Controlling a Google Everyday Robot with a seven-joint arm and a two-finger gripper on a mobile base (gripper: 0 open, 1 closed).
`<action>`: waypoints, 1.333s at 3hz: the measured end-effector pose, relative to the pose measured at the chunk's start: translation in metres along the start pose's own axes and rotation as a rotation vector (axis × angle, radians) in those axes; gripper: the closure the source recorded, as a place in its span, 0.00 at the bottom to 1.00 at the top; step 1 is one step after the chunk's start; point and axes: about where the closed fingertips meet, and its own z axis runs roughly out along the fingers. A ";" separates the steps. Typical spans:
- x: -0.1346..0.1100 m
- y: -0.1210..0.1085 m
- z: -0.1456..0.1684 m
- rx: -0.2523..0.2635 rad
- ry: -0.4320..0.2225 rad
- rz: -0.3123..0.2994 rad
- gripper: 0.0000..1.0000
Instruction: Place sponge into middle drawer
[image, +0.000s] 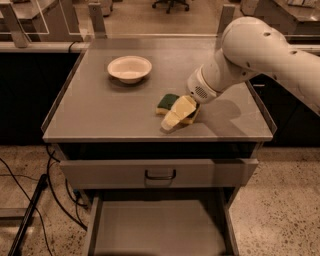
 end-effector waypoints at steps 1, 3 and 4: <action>0.001 -0.002 0.007 0.005 0.008 0.004 0.00; 0.020 -0.006 0.016 0.032 0.032 0.021 0.27; 0.017 -0.007 0.012 0.032 0.033 0.022 0.50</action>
Offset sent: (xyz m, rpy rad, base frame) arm 0.0048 -0.0136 -0.0256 -0.0356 -0.0043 -0.0483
